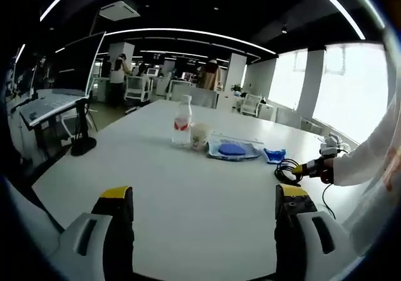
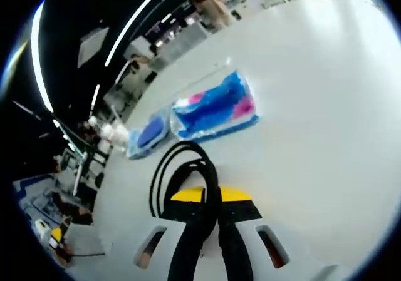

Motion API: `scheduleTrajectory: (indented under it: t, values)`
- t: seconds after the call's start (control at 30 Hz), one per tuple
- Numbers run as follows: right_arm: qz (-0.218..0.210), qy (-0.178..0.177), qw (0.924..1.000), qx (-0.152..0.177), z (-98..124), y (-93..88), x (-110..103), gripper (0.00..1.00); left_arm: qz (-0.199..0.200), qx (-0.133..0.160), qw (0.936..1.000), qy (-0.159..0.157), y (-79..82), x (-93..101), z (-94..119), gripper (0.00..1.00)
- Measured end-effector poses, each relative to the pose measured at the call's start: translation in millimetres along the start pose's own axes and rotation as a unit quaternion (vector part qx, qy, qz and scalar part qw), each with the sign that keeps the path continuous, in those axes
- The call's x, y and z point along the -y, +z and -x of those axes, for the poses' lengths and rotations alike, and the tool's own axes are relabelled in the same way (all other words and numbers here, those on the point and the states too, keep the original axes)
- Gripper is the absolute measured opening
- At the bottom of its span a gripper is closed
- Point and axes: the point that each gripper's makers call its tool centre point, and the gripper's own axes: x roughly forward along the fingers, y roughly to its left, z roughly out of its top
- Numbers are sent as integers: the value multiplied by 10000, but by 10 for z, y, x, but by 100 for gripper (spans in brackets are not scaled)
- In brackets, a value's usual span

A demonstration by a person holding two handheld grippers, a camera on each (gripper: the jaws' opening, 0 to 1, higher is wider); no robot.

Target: Arrange the tabletop items into an orderly group along one side of the table until the central work area is clear of visible clutter.

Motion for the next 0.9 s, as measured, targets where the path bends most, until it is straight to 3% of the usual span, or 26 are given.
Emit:
scheduleTrajectory:
  t: [0.53, 0.9]
  values:
    - [479, -227, 9986, -23, 6, -3, 69, 8, -87, -85, 9999, -46, -40, 25, -11, 96]
    - [720, -332, 9968, 81, 27, 50, 81, 18, -89, -145, 9998, -83, -63, 43, -27, 98]
